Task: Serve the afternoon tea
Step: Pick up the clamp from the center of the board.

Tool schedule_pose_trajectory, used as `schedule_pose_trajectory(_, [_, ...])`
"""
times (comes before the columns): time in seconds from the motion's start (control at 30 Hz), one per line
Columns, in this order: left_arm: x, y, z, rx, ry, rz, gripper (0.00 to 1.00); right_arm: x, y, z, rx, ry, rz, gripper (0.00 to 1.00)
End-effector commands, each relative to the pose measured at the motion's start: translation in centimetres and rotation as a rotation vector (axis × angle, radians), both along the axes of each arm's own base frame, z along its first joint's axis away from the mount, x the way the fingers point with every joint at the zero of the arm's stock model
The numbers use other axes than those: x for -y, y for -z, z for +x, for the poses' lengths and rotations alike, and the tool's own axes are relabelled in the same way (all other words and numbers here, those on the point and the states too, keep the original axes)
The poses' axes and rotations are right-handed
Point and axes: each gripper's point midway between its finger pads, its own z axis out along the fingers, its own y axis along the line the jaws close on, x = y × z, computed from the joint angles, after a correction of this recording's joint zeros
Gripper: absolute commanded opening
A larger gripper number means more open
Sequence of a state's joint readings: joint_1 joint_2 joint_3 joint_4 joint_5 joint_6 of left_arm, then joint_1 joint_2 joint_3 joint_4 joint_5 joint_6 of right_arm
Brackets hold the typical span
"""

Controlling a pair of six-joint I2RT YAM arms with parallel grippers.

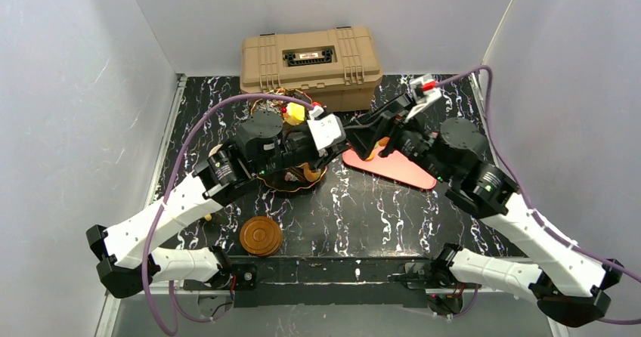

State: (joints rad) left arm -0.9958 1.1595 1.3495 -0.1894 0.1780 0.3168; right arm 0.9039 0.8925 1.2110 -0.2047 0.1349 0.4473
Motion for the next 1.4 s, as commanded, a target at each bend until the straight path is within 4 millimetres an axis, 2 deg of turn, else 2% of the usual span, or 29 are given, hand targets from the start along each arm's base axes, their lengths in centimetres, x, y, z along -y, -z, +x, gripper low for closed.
schedule_pose_trajectory(0.0, [-1.0, -3.3, -1.7, 0.015, 0.053, -0.065, 0.0, -1.0, -2.6, -0.2, 0.073, -0.05, 0.04, 0.98])
schedule_pose_trajectory(0.13, [-1.1, -3.1, -1.9, 0.017, 0.062, -0.057, 0.0, -1.6, -2.9, -0.6, 0.08, -0.09, 0.067, 0.98])
schedule_pose_trajectory(0.27, [-1.2, -3.2, -1.2, 0.046, 0.033, -0.058, 0.0, -2.2, -2.6, -0.8, 0.051, -0.113, 0.088, 0.98])
schedule_pose_trajectory(0.5, [-1.5, -3.8, 0.6, 0.114, -0.049, -0.07, 0.0, -1.7, -1.3, 0.2, -0.005, -0.059, 0.076, 0.85])
schedule_pose_trajectory(0.57, [-1.6, -4.1, 0.7, 0.123, -0.061, -0.076, 0.0, -1.3, -1.1, 0.6, -0.013, -0.035, 0.069, 0.78])
schedule_pose_trajectory(0.6, [-1.7, -4.1, 0.8, 0.126, -0.064, -0.077, 0.03, -1.1, -1.1, 0.7, -0.014, -0.024, 0.07, 0.75])
schedule_pose_trajectory(0.63, [-1.7, -4.0, 0.8, 0.127, -0.064, -0.074, 0.12, -1.0, -1.0, 0.9, -0.016, -0.012, 0.068, 0.71])
schedule_pose_trajectory(0.7, [-1.8, -4.0, 0.7, 0.127, -0.065, -0.071, 0.38, -0.5, -1.0, 1.4, -0.017, 0.022, 0.066, 0.65])
schedule_pose_trajectory(0.73, [-1.9, -3.9, 0.7, 0.124, -0.066, -0.07, 0.46, -0.2, -1.1, 1.6, -0.014, 0.037, 0.066, 0.64])
schedule_pose_trajectory(0.83, [-2.1, -4.0, 0.5, 0.114, -0.067, -0.073, 0.62, 0.4, -1.2, 2.2, -0.007, 0.082, 0.059, 0.61])
schedule_pose_trajectory(0.9, [-2.3, -4.0, 0.5, 0.107, -0.072, -0.073, 0.79, 0.9, -1.1, 2.8, -0.006, 0.122, 0.046, 0.59])
schedule_pose_trajectory(1.0, [-2.7, -4.2, 0.4, 0.102, -0.084, -0.071, 0.96, 1.5, -0.9, 3.5, 0.002, 0.173, 0.016, 0.58])
schedule_pose_trajectory(1.17, [-4.0, -5.0, -0.4, 0.1, -0.083, -0.058, 0.98, 3.0, 0.8, 5.9, 0.024, 0.308, -0.099, 0.58])
schedule_pose_trajectory(1.3, [-5.6, -6.2, -0.6, 0.082, -0.128, -0.053, 0.98, 4.7, 3.9, 8.8, 0.048, 0.466, -0.249, 0.58])
schedule_pose_trajectory(1.37, [-6.6, -7.1, -0.4, 0.073, -0.172, -0.062, 0.98, 5.3, 6.1, 10.3, 0.052, 0.517, -0.317, 0.58])
